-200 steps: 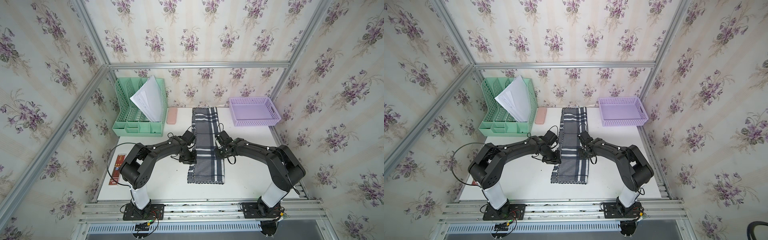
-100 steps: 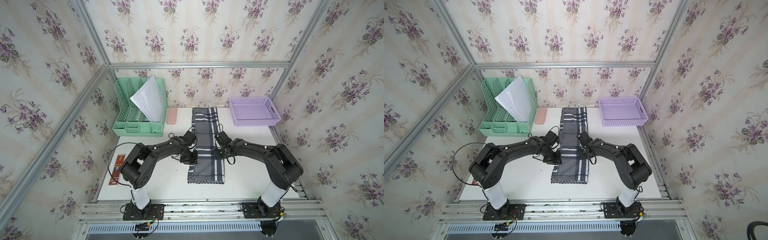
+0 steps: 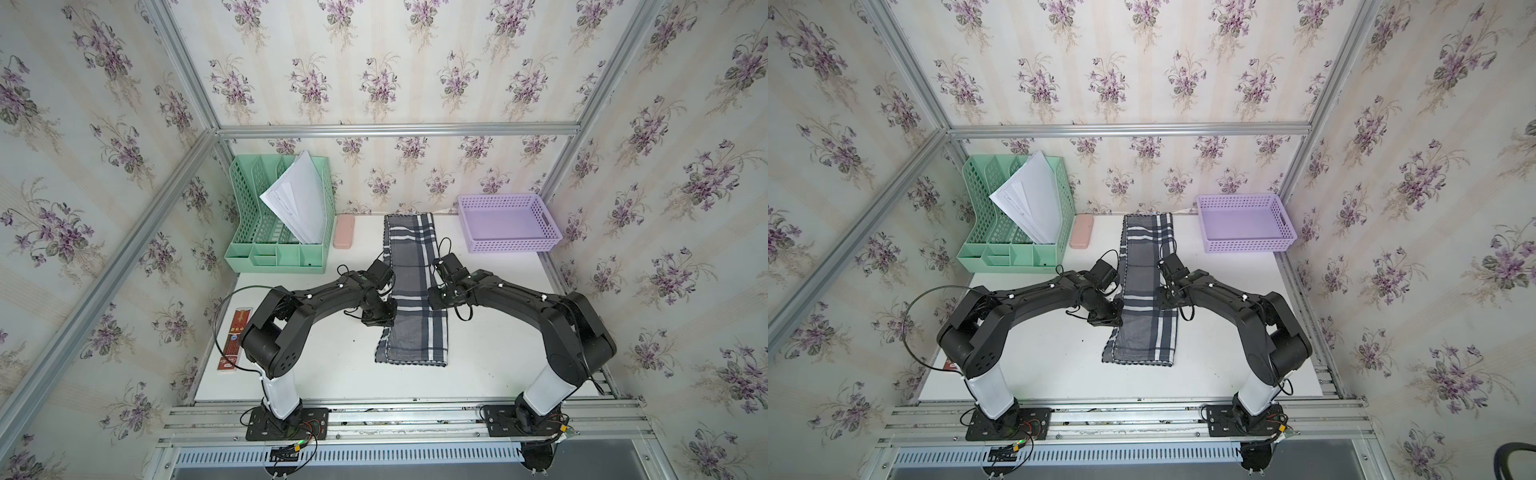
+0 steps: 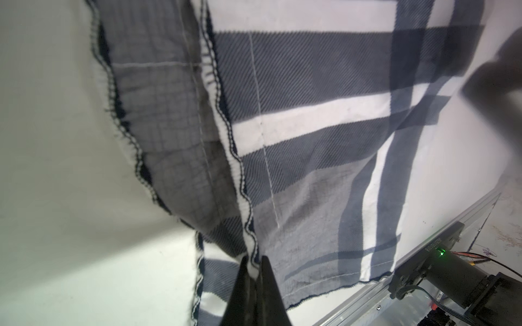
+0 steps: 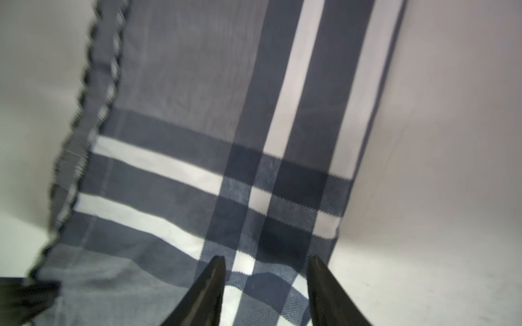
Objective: Roll up the pillowcase
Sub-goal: Adjust the pillowcase at the center of the board.
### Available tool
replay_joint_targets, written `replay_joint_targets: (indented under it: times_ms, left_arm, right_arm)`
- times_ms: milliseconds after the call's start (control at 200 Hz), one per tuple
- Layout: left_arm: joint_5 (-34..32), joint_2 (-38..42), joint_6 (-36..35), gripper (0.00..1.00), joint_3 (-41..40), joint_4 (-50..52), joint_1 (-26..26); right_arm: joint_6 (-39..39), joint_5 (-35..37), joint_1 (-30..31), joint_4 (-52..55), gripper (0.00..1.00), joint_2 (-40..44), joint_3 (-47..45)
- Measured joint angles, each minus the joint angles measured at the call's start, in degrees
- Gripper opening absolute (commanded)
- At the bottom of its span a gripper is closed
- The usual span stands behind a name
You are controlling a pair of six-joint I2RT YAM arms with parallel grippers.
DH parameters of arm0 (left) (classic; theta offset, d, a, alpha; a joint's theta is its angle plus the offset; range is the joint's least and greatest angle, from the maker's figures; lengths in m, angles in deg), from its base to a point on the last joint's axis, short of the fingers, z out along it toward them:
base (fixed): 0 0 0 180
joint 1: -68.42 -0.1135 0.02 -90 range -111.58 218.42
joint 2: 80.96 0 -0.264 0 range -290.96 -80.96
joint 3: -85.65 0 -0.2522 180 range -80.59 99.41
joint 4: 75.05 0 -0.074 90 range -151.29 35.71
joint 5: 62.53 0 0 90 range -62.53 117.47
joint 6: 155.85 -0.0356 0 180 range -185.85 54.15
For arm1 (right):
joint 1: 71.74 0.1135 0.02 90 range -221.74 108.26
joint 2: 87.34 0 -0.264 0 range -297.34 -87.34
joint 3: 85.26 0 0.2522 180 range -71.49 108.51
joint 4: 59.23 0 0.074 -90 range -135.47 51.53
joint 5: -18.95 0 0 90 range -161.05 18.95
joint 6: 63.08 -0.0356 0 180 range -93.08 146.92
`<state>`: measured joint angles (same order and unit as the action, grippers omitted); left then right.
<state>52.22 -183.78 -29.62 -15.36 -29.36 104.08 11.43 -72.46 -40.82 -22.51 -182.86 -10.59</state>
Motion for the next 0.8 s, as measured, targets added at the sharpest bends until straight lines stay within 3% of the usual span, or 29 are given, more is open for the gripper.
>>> replay_joint_targets:
  times_ms: [80,160,295,524,544,574,594,799]
  left_arm:
    - [-0.6,0.7,0.1,0.21,0.5,1.0,0.0]
    - [-1.0,0.8,0.2,0.09,0.9,1.5,0.0]
    - [-1.4,0.8,0.2,0.01,0.9,2.2,0.0]
    - [-2.1,1.4,0.2,0.0,0.9,2.7,0.0]
    - [-2.2,1.4,0.2,0.05,0.9,2.7,0.0]
    - [-2.3,1.4,0.2,0.21,0.9,2.7,0.0]
    - [-2.3,1.4,0.2,0.28,0.9,2.8,0.0]
    - [-1.8,-0.4,0.3,0.32,0.3,1.4,0.0]
  right_arm:
    - [0.0,-1.2,-3.8,-0.5,0.61,0.6,3.1]
    - [0.0,-2.3,-6.1,-0.5,0.62,-0.6,6.6]
    - [0.7,-4.3,-6.5,-0.4,0.62,-5.2,12.5]
    - [2.0,-6.0,-7.5,0.7,0.62,-14.0,20.9]
    - [2.0,-6.3,-7.5,0.7,0.62,-14.6,21.6]
    - [2.0,-6.7,-7.5,0.7,0.62,-15.3,22.3]
    - [2.0,-6.8,-7.6,0.7,0.62,-15.8,22.8]
    - [2.0,-8.5,-7.7,0.4,0.62,-18.5,24.5]
